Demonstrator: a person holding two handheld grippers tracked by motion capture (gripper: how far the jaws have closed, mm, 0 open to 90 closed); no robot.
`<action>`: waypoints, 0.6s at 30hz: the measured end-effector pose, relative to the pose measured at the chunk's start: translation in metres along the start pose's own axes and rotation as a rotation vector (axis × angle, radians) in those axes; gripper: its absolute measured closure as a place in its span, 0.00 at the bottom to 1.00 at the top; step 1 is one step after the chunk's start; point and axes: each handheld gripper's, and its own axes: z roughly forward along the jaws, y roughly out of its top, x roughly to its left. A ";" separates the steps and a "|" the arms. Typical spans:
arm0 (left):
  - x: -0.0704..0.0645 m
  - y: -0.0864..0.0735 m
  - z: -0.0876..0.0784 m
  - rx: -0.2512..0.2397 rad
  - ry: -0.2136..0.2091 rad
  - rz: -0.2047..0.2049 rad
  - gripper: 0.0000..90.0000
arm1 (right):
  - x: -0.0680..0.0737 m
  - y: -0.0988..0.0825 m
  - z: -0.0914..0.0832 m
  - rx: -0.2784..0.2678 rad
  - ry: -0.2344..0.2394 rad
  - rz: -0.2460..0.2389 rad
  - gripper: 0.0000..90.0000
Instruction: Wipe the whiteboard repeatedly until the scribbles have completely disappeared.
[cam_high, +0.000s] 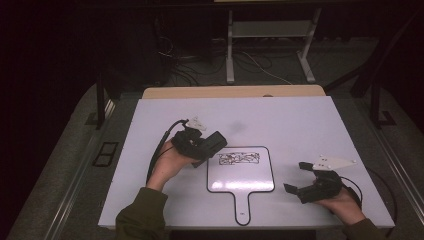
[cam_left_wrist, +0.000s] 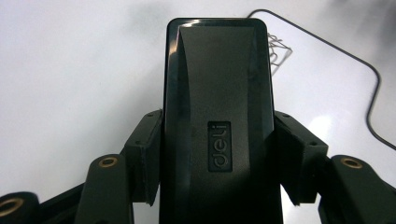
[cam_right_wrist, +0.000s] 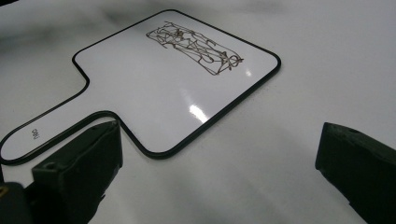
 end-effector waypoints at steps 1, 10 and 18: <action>0.001 0.002 0.002 0.000 0.004 0.002 0.44 | 0.000 0.000 0.000 -0.001 0.000 0.000 0.00; 0.002 0.017 0.024 0.015 0.006 0.011 0.44 | 0.000 0.000 0.000 -0.002 -0.002 0.001 0.00; 0.005 0.016 0.044 0.051 0.033 0.017 0.44 | 0.000 0.000 -0.001 -0.002 -0.003 0.001 0.00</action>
